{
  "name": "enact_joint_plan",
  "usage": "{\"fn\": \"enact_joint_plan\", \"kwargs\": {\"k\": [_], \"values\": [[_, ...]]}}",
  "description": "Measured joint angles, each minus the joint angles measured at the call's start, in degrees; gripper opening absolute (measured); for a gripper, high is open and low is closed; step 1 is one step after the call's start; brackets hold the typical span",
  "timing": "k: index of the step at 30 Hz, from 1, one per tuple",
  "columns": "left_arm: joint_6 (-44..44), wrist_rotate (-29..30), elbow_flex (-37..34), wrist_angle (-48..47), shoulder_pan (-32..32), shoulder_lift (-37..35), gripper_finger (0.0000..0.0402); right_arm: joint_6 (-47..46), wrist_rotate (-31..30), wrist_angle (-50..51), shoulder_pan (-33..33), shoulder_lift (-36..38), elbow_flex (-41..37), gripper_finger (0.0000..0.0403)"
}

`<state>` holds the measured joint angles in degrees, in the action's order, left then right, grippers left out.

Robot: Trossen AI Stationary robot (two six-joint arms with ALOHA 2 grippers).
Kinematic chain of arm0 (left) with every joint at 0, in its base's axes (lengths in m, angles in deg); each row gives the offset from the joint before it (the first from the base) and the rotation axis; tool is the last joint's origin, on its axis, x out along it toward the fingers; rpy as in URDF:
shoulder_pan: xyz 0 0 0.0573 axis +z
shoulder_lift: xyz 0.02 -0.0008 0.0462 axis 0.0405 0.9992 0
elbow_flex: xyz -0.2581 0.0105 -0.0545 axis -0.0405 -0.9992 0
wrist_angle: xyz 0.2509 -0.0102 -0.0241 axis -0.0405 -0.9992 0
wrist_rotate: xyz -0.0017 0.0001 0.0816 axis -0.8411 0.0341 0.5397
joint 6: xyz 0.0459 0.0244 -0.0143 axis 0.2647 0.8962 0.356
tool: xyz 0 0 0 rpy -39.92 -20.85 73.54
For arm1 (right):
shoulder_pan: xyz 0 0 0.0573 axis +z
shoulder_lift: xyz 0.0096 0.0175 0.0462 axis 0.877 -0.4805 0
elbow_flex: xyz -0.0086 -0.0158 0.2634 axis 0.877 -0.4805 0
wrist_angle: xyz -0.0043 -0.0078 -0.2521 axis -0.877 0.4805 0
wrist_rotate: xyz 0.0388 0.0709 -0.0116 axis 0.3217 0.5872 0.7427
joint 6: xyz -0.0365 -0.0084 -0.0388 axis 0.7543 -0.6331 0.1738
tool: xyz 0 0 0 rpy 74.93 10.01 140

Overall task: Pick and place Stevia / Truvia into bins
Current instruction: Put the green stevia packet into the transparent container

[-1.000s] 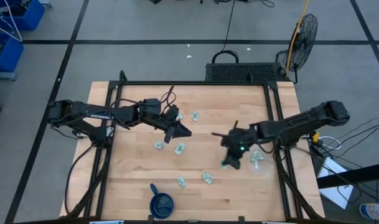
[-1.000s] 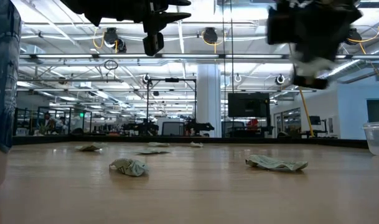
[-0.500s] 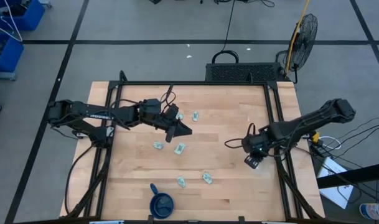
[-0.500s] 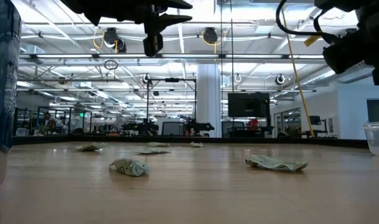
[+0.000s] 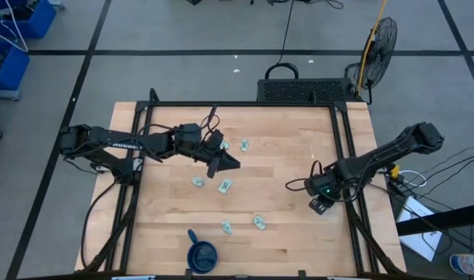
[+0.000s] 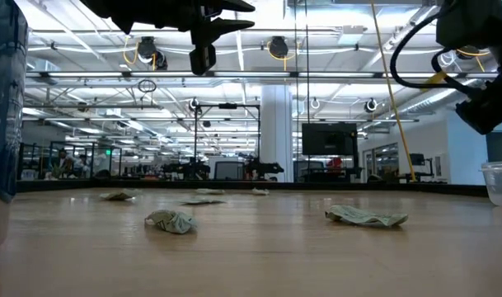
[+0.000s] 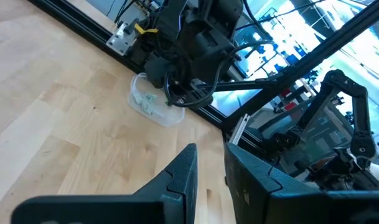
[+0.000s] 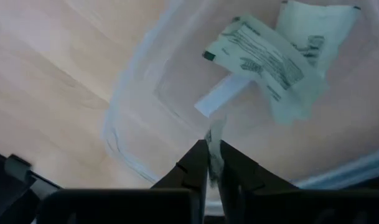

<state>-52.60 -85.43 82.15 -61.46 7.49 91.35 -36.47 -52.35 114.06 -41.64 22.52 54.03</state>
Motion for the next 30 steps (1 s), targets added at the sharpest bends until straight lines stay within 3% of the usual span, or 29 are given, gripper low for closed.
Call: {"fn": "enact_joint_plan", "kwargs": {"k": [9, 13, 19, 22, 25, 28, 30], "values": [[0.02, 0.01, 0.00, -0.02, 0.00, 0.01, 0.0086, 0.96, 0.32, -0.98, -0.02, 0.04, -0.26, 0.0071], [0.02, 0.00, 0.00, -0.02, 0.00, 0.02, 0.0086, 3.75, 3.53, -0.82, -0.19, 1.68, -0.18, 0.0072], [0.01, 0.00, 0.00, -0.03, 0.00, 0.02, 0.0086, 2.59, 1.93, -5.18, -1.77, 6.94, 3.83, 0.0063], [0.02, -0.33, 0.00, -0.04, 0.00, 0.02, 0.0086, 2.25, -2.97, -17.35, -2.75, 9.58, 4.89, 0.0061], [0.02, -0.41, 0.00, -0.07, -0.01, 0.02, 0.0086, 3.52, -13.74, -35.32, -3.53, 10.62, 4.41, 0.0062], [-0.32, -0.49, 0.00, 0.04, -0.02, 0.07, 0.0086, 13.59, -24.10, -49.90, -4.91, 9.81, 3.62, 0.0062], [-1.75, -1.23, 0.00, -0.09, 0.00, -0.40, 0.0085, 21.72, -27.65, -56.32, -6.23, 8.62, 3.53, 0.0062]]}}
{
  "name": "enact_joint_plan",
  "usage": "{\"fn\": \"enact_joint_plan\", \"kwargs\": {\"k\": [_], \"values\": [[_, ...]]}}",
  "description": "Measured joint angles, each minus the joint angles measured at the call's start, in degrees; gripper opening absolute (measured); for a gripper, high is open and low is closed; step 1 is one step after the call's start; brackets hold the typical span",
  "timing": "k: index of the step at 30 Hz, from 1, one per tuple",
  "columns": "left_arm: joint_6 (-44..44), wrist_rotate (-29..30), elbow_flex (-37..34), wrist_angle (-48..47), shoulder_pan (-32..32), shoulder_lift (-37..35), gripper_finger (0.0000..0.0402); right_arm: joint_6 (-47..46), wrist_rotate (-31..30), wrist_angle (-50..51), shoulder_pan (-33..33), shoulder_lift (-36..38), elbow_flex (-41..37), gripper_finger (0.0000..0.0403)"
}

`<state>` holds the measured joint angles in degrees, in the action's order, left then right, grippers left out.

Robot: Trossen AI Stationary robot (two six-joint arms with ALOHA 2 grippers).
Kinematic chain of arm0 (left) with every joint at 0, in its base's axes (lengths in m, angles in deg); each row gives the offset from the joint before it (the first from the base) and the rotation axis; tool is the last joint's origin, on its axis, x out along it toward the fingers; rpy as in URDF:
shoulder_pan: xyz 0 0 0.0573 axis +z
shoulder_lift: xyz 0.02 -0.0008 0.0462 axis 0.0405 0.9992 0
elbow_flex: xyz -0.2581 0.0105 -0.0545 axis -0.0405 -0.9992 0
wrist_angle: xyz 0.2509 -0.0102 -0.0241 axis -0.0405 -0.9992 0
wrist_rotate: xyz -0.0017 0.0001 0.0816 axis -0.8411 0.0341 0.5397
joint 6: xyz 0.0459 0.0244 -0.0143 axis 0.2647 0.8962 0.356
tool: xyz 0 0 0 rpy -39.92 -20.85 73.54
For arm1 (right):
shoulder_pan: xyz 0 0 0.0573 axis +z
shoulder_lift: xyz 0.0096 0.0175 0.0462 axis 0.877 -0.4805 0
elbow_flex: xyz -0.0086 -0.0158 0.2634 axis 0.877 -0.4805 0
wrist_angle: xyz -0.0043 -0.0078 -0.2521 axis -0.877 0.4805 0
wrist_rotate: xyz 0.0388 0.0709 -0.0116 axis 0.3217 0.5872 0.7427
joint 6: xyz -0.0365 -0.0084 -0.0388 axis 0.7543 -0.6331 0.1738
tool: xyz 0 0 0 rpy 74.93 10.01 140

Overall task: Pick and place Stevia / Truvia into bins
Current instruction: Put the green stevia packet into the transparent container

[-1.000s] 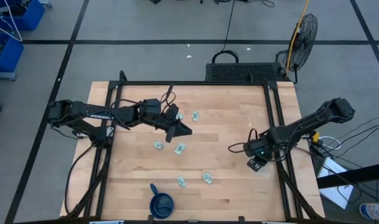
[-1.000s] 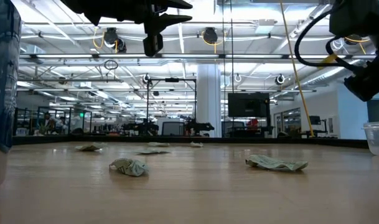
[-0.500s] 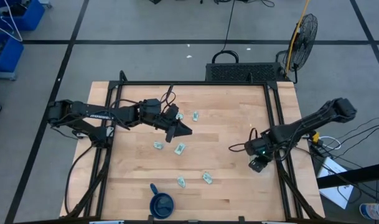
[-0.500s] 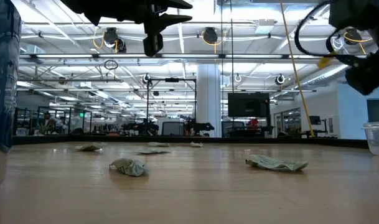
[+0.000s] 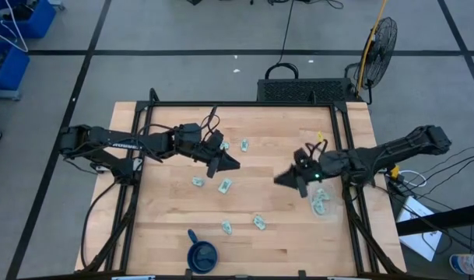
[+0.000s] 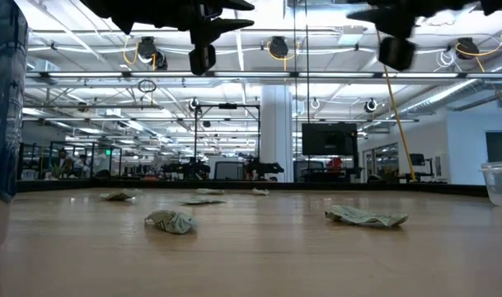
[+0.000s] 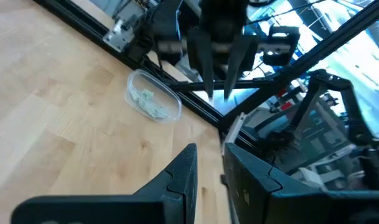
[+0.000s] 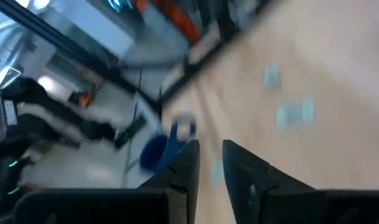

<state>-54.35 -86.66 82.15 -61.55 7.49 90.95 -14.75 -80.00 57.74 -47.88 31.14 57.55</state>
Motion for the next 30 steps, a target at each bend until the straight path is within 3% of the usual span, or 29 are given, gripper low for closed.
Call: {"fn": "enact_joint_plan", "kwargs": {"k": [5, 8, 11, 14, 17, 21, 23, 30], "values": [[3.72, -1.46, 0.12, -0.14, 0.04, -3.20, 0.0085, 15.55, -1.48, -17.28, -5.56, -5.80, -0.02, 0.0064], [6.57, -1.27, 0.09, -0.34, 0.78, -5.73, 0.0085, 19.75, 3.97, -30.82, -10.07, -11.68, 0.66, 0.0073], [6.67, -0.76, 0.09, -1.91, 2.26, -9.12, 0.0085, 20.04, 9.70, -35.98, -13.95, -17.15, 4.41, 0.0088], [6.69, -0.72, 0.09, -4.82, 3.75, -12.74, 0.0085, 23.58, 12.92, -28.17, -17.57, -21.24, 10.31, 0.0105], [6.91, 0.05, 0.09, -8.39, 4.86, -16.63, 0.0085, 29.01, 13.80, -10.49, -21.54, -24.96, 17.81, 0.0120], [9.78, 5.42, 0.09, -14.38, 5.16, -20.53, 0.0085, 33.37, 6.14, 7.89, -26.79, -31.20, 24.57, 0.0130], [10.60, 7.94, 0.09, -16.84, 5.16, -21.80, 0.0085, 32.50, 3.42, 9.43, -29.17, -34.71, 24.56, 0.0129], [10.82, 10.00, 0.02, -20.87, 5.09, -22.33, 0.0085, 29.70, 5.03, 3.46, -32.58, -47.48, 24.22, 0.0114]]}}
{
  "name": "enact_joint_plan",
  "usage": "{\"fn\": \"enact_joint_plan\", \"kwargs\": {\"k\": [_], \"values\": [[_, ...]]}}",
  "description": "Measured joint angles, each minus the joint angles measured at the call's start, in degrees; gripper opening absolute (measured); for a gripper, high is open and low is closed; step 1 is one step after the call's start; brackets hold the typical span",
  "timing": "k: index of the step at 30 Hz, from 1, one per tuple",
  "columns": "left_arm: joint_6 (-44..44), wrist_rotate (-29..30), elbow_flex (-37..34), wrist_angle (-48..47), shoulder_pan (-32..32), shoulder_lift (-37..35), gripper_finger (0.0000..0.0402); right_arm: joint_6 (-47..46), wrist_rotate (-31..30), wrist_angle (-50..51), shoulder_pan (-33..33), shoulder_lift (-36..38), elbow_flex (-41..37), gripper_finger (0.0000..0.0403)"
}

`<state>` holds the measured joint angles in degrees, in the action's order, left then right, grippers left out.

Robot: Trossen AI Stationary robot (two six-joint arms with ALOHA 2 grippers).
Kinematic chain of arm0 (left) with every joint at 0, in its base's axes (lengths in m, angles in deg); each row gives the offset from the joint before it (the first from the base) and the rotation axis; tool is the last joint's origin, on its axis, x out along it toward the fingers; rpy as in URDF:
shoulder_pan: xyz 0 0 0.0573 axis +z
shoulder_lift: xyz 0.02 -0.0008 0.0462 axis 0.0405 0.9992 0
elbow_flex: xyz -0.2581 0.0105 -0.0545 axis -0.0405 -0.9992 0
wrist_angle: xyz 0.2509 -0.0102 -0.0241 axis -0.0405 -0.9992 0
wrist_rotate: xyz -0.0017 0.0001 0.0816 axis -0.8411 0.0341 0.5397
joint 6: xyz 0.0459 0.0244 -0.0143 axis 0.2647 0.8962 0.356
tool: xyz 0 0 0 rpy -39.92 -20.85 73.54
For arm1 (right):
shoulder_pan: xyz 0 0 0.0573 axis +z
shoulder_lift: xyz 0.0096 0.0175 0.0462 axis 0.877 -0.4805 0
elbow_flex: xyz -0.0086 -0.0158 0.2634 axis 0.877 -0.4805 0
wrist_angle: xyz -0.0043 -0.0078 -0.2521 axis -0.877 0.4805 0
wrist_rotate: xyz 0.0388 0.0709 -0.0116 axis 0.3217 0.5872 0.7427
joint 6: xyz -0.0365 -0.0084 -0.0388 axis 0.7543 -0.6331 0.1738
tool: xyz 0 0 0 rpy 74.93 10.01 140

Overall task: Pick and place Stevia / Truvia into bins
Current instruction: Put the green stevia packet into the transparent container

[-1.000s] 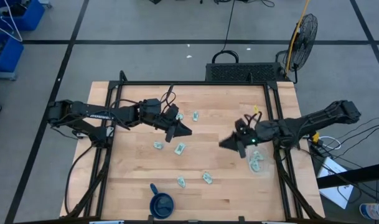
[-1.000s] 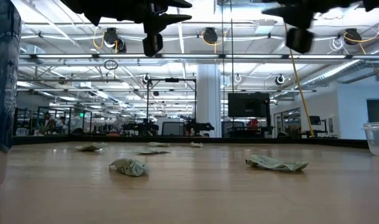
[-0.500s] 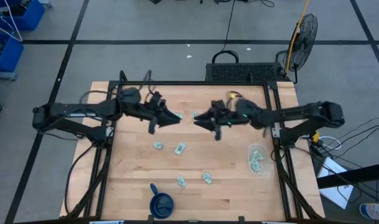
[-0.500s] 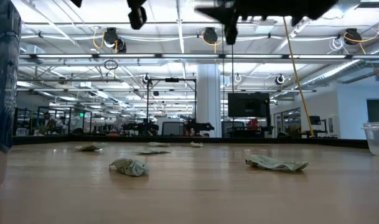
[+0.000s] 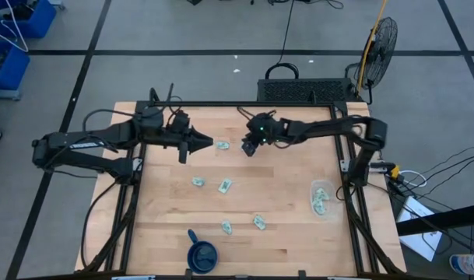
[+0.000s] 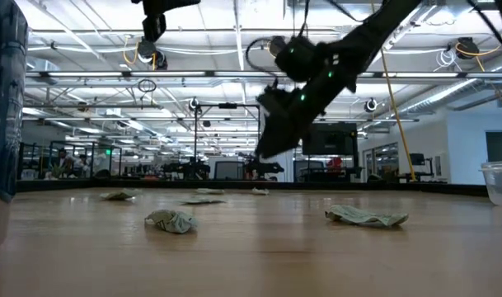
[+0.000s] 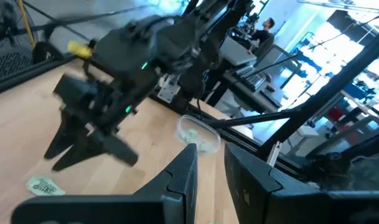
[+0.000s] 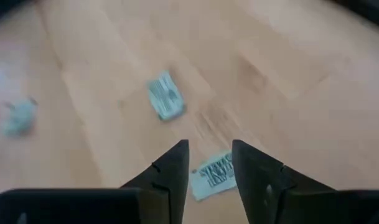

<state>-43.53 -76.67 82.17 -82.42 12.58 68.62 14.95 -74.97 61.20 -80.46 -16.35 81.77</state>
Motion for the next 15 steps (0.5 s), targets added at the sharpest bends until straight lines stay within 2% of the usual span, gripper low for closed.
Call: {"fn": "enact_joint_plan", "kwargs": {"k": [3, 11, 15], "values": [[0.04, 0.00, 0.00, -0.72, 0.00, 0.50, 0.0085, 1.16, -1.73, -0.78, 0.04, -2.95, 0.00, 0.0110], [1.80, 0.26, -0.02, -1.66, 0.06, 1.09, 0.0085, 1.56, -8.60, -0.39, -0.12, -3.56, -0.02, 0.0111], [2.83, 0.90, -0.02, -1.85, 0.07, 1.41, 0.0085, 1.11, -8.85, -0.38, -0.26, -3.56, -0.02, 0.0112]]}}
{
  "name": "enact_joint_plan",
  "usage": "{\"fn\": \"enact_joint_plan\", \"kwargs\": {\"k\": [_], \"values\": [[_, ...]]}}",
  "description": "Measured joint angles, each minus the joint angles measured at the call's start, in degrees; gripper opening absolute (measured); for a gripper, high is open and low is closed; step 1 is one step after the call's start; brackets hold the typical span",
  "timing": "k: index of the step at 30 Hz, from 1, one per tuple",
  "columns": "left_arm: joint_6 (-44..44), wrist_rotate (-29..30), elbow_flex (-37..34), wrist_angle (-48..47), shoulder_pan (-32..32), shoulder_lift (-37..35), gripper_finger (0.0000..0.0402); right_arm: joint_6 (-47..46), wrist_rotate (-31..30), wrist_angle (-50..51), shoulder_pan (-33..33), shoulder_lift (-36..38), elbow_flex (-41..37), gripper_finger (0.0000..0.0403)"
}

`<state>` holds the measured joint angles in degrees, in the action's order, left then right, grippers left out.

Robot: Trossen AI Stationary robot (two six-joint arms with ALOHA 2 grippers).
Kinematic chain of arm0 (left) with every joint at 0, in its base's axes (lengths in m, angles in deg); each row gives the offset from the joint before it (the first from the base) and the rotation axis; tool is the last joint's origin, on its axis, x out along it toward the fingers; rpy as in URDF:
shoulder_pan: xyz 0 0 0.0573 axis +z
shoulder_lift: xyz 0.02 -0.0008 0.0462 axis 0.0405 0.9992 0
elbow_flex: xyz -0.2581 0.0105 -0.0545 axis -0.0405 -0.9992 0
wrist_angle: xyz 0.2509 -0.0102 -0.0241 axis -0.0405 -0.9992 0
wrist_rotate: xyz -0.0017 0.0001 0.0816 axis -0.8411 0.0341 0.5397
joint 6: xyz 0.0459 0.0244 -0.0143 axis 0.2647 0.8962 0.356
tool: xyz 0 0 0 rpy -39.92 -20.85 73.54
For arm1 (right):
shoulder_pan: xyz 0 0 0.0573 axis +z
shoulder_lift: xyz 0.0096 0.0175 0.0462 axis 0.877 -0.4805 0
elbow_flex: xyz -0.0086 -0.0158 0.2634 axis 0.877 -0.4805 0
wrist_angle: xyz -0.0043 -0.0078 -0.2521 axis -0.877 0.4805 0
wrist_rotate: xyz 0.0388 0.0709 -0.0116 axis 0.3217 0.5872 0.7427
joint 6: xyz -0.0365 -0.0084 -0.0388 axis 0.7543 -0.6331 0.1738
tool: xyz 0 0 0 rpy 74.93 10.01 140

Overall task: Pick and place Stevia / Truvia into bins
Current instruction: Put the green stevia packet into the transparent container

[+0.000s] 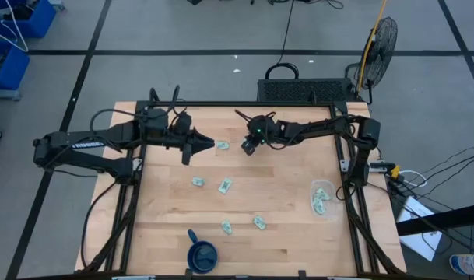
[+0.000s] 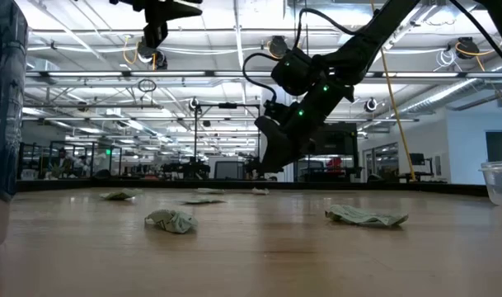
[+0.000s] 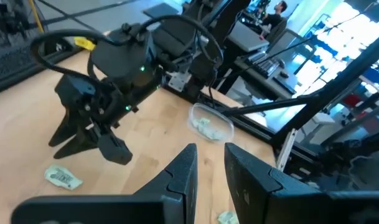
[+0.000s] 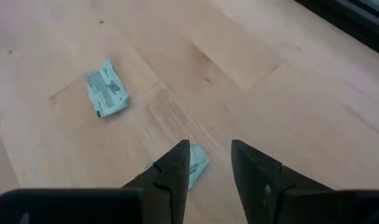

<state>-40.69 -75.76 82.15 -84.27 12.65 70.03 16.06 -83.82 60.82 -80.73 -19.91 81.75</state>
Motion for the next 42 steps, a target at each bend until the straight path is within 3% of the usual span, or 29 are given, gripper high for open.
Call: {"fn": "enact_joint_plan", "kwargs": {"k": [8, 13, 18, 23, 29, 34, 39, 42], "values": [[0.12, 0.96, 0.00, 0.07, 0.00, -0.10, 0.0085, -0.49, 2.62, -2.99, 0.42, -5.90, -0.02, 0.0111], [-0.19, 0.95, 0.00, 0.01, 0.00, -0.08, 0.0085, -0.83, -0.16, -3.06, 0.44, -7.08, 0.11, 0.0100], [-0.78, 0.93, 0.00, -0.25, 0.00, -0.08, 0.0085, -0.56, -0.12, -2.84, 0.77, -7.13, 0.09, 0.0070], [-0.04, 0.91, 0.00, -0.29, 0.00, -0.08, 0.0085, -1.18, -0.56, -2.70, 1.95, -7.19, 0.09, 0.0011], [0.16, 0.91, 0.00, -0.29, 0.00, -0.08, 0.0085, -5.47, 3.02, -3.03, 2.82, -7.16, 0.09, 0.0004], [0.16, 0.87, 0.00, -0.29, 0.00, -0.08, 0.0085, -7.21, 6.86, -0.18, 4.28, -3.44, -0.22, 0.0001], [0.20, 0.82, 0.00, -0.30, 0.00, -0.08, 0.0085, -6.61, 6.15, 3.59, 6.53, 6.02, -0.02, 0.0001], [0.09, 0.83, 0.00, -0.32, -0.02, -0.08, 0.0085, -6.63, 7.71, 10.74, 8.71, 11.91, -0.09, 0.0001]]}}
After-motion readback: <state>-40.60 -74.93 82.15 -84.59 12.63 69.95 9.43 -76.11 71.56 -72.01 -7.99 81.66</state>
